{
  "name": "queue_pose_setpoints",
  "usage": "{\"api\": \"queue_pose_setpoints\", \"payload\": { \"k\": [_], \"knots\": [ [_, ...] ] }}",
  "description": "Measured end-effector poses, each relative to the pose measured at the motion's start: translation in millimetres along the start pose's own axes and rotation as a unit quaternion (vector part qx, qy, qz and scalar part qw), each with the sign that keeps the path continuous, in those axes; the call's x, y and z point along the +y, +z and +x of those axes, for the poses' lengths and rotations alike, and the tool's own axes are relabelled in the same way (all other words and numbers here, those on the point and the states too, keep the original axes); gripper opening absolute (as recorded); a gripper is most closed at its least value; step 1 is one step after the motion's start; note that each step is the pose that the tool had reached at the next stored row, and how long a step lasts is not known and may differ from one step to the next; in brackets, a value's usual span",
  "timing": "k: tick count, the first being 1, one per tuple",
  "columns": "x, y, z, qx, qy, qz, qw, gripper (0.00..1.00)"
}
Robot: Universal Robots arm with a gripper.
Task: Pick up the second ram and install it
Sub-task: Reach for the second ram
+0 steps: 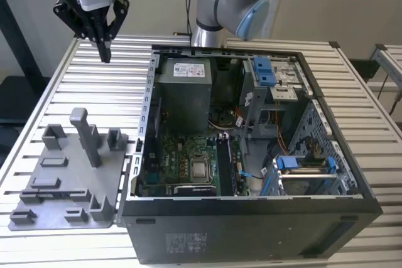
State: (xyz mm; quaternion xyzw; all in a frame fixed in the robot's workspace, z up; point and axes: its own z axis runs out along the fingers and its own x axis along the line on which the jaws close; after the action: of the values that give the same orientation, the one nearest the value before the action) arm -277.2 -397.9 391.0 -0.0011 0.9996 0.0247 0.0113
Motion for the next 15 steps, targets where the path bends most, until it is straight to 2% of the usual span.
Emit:
{"api": "queue_pose_setpoints", "payload": {
  "k": [15],
  "knots": [
    [0.3,0.0,31.5,0.0003,-0.005,-0.0001,1.0000,0.11]
  ]
}}
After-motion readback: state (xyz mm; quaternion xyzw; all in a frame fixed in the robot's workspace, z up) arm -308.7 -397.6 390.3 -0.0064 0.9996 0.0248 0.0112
